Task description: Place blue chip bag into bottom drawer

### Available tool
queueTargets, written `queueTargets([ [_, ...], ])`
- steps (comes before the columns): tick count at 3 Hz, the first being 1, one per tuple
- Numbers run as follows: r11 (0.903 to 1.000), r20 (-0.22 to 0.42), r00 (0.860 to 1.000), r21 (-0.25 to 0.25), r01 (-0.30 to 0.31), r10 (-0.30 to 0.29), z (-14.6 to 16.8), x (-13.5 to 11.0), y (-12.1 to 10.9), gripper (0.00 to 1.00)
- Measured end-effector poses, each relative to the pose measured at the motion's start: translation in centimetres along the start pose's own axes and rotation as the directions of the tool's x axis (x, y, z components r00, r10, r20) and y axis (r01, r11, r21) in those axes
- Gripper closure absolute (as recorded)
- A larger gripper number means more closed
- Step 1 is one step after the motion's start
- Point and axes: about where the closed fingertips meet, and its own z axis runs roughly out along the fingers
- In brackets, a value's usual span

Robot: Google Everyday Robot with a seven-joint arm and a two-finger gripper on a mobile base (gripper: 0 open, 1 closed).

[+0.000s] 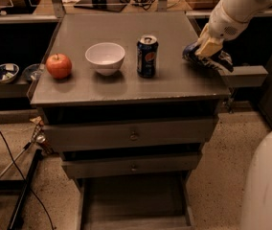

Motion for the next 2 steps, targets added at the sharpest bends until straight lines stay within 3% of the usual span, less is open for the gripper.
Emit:
queueTargets([
  [1,0.9981,-0.052,0.998,0.060,-0.016,0.019,-6.06,1.73,-0.28,1.00],
  [2,0.9978,-0.056,0.998,0.065,-0.008,0.012,-5.87,1.48,-0.76,1.00],
])
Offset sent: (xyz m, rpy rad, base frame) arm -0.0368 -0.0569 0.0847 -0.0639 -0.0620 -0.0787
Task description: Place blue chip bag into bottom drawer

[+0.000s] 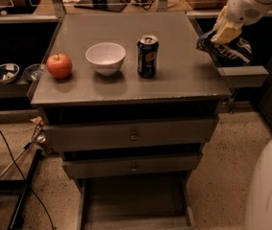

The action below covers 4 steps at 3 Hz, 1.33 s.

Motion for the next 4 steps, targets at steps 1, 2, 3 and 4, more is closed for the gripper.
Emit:
queueTargets([
  [1,1.0000,0.000,1.000,0.000,0.000,0.000,0.0,0.0,0.0,1.00],
  [2,0.9999,0.021,1.000,-0.016,-0.001,0.001,-2.2,-0.8,2.4,1.00],
  [3,0.9975,0.103,0.994,-0.064,0.029,-0.023,-9.2,-3.4,12.4,1.00],
  [4,0.9978,0.100,0.995,-0.060,0.027,-0.021,-8.8,-3.3,12.0,1.00],
])
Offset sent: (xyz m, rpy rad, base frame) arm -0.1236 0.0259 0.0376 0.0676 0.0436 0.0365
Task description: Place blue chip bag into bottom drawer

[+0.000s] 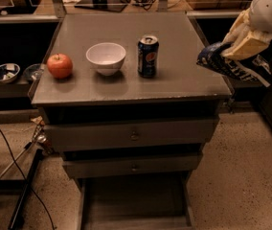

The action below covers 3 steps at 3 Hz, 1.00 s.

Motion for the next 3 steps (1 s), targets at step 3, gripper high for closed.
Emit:
queueTargets([
  [3,0.9985,-0.033,0.999,0.044,-0.034,0.036,1.9,1.5,-0.4,1.00],
])
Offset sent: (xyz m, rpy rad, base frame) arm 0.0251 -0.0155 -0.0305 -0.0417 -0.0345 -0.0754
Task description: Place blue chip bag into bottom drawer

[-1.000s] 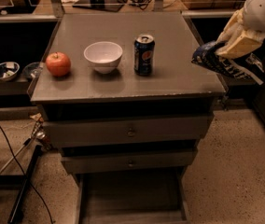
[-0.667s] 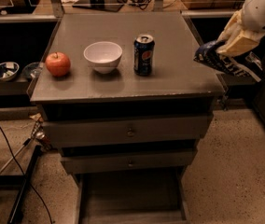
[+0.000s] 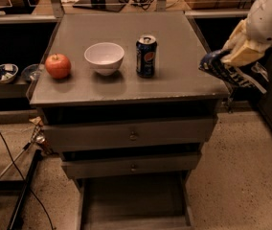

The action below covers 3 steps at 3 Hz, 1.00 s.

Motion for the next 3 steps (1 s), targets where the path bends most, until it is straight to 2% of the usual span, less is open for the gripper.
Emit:
queueTargets([
  [1,0.9998,0.017,1.000,-0.014,0.011,-0.011,-2.6,-1.4,5.3,1.00],
  [2,0.9997,0.023,1.000,-0.021,0.015,-0.015,-2.1,-1.3,4.8,1.00],
  [3,0.9978,0.043,0.999,-0.065,0.015,-0.012,-0.3,-0.7,5.4,1.00],
])
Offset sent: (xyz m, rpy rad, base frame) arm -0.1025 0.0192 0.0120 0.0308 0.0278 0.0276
